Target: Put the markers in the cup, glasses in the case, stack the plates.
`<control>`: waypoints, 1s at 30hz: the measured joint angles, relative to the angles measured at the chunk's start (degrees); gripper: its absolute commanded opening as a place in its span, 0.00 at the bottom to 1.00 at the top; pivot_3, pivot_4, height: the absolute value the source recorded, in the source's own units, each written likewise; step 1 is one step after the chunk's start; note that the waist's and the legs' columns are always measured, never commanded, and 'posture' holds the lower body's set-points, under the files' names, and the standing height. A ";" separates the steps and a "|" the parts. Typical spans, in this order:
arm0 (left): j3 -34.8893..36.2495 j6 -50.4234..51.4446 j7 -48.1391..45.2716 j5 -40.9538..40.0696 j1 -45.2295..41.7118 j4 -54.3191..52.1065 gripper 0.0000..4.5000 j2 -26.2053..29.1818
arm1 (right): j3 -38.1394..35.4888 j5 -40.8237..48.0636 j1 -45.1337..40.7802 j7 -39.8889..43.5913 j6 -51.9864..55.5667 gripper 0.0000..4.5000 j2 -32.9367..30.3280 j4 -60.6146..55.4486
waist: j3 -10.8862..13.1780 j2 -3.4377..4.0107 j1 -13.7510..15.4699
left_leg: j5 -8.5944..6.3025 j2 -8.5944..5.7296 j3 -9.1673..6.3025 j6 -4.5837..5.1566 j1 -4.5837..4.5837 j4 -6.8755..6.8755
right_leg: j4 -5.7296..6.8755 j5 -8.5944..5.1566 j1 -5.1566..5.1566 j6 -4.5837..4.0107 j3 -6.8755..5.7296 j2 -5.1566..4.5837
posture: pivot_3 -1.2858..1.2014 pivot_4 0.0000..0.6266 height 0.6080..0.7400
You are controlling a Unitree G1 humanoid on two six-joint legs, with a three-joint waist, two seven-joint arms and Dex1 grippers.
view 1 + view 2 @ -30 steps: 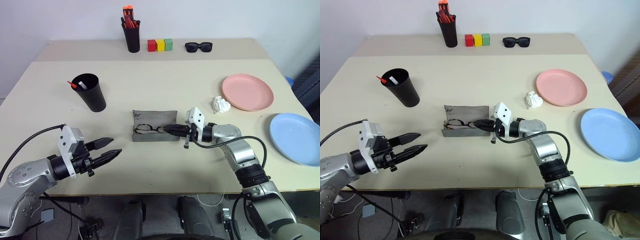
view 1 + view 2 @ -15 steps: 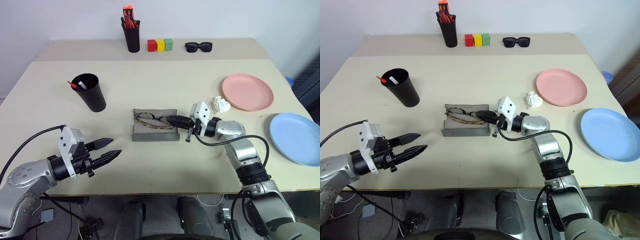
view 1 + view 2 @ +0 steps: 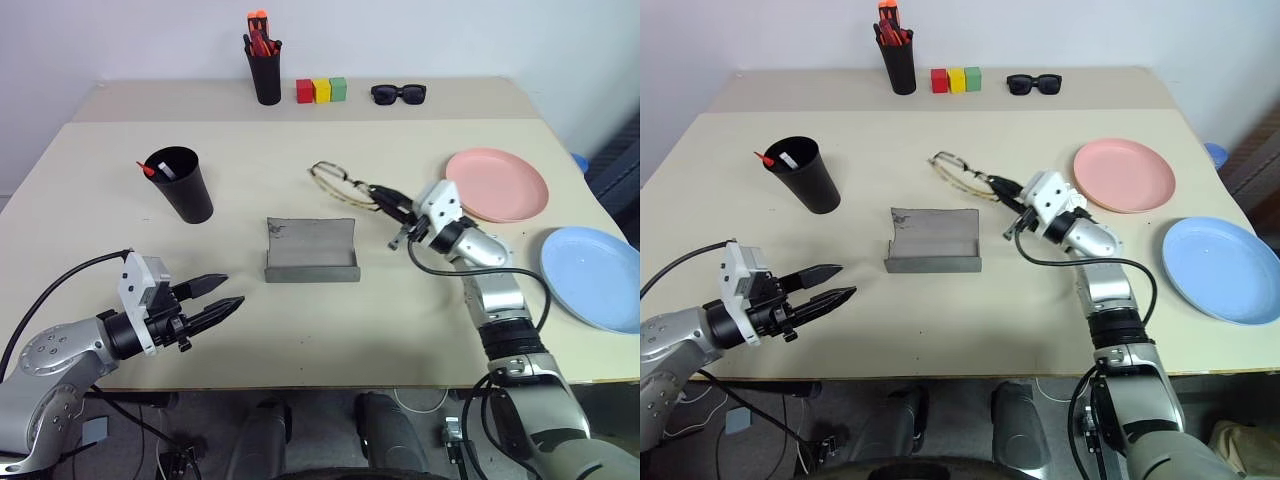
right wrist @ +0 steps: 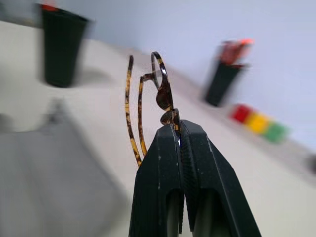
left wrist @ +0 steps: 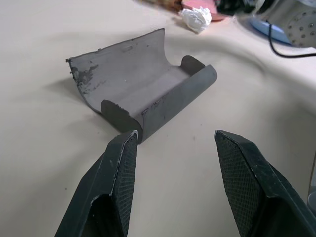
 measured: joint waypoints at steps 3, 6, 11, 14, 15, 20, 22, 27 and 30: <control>-0.01 0.00 0.00 0.31 -0.03 0.02 0.56 -0.08 | -1.57 -4.73 -0.35 -6.67 -6.11 0.01 -1.88 4.78 | 0.00 0.00 -0.07 | 0.00 0.00 0.00 0.00 0.01 -0.02 | 0.00 0.00 -0.01 0.00 0.00 0.00 | 0.52 0.24 1.00; -0.85 -0.10 -0.01 0.50 -0.92 0.12 0.56 -0.32 | -0.66 -12.96 -0.59 -14.94 -13.72 0.01 -3.57 10.50 | 0.00 0.00 -0.18 | 0.00 0.00 0.03 0.00 0.01 -0.02 | 0.01 0.00 -0.03 -0.01 0.02 0.00 | 0.52 0.24 1.00; -1.78 -0.31 -0.06 0.92 -1.66 0.82 0.56 -0.56 | 5.22 -30.80 -1.79 -30.89 -22.43 0.01 -7.02 16.19 | 0.00 0.00 -0.17 | 0.01 -0.01 0.07 0.00 0.00 -0.02 | 0.01 0.00 -0.07 -0.02 0.07 0.01 | 0.52 0.24 1.00; -2.07 -0.50 -0.07 1.16 -1.90 1.11 0.56 -0.57 | 9.14 -41.23 -2.76 -42.31 -24.03 0.01 -9.15 17.96 | 0.00 -0.01 -0.14 | 0.01 -0.01 0.08 -0.01 0.00 -0.02 | 0.02 -0.01 -0.07 -0.03 0.09 0.01 | 0.52 0.24 1.00; -2.08 -0.66 -0.06 1.26 -1.98 1.21 0.56 -0.57 | 10.07 -43.49 -2.86 -45.19 -24.09 0.01 -9.28 18.31 | -0.01 -0.01 -0.14 | 0.01 -0.02 0.07 -0.01 0.00 -0.02 | 0.02 -0.01 -0.06 -0.04 0.09 0.01 | 0.52 0.24 1.00; -2.12 -1.56 0.11 1.80 -1.96 1.31 0.56 -1.08 | 16.96 -55.30 -2.77 -60.45 -22.05 0.01 -10.30 19.93 | -0.01 -0.01 -0.14 | 0.02 -0.02 0.08 -0.02 0.00 -0.02 | 0.02 -0.03 -0.06 -0.08 0.12 0.00 | 0.52 0.24 1.00; -2.13 -1.71 0.22 2.09 -1.79 1.30 0.56 -1.12 | 18.89 -57.94 -2.58 -64.72 -21.44 0.01 -10.74 20.23 | -0.01 -0.01 -0.15 | 0.02 -0.02 0.08 -0.02 0.00 -0.02 | 0.02 -0.04 -0.06 -0.09 0.12 0.00 | 0.52 0.24 1.00; -2.13 -2.34 0.40 2.83 -1.28 1.30 0.56 -1.49 | 21.96 -62.05 -2.46 -73.04 -19.33 0.01 -12.04 20.05 | -0.02 -0.04 -0.10 | 0.02 -0.02 0.07 -0.01 0.01 0.00 | 0.02 -0.05 -0.02 -0.11 0.12 0.00 | 0.52 0.24 1.00; -2.13 -2.42 0.43 2.88 -1.15 1.30 0.56 -1.67 | 23.17 -63.01 -2.46 -75.70 -18.43 0.07 -12.44 19.49 | -0.03 -0.06 -0.13 | 0.02 -0.03 0.07 -0.01 0.02 0.01 | 0.02 -0.05 0.00 -0.11 0.12 0.00 | 0.52 0.24 1.00</control>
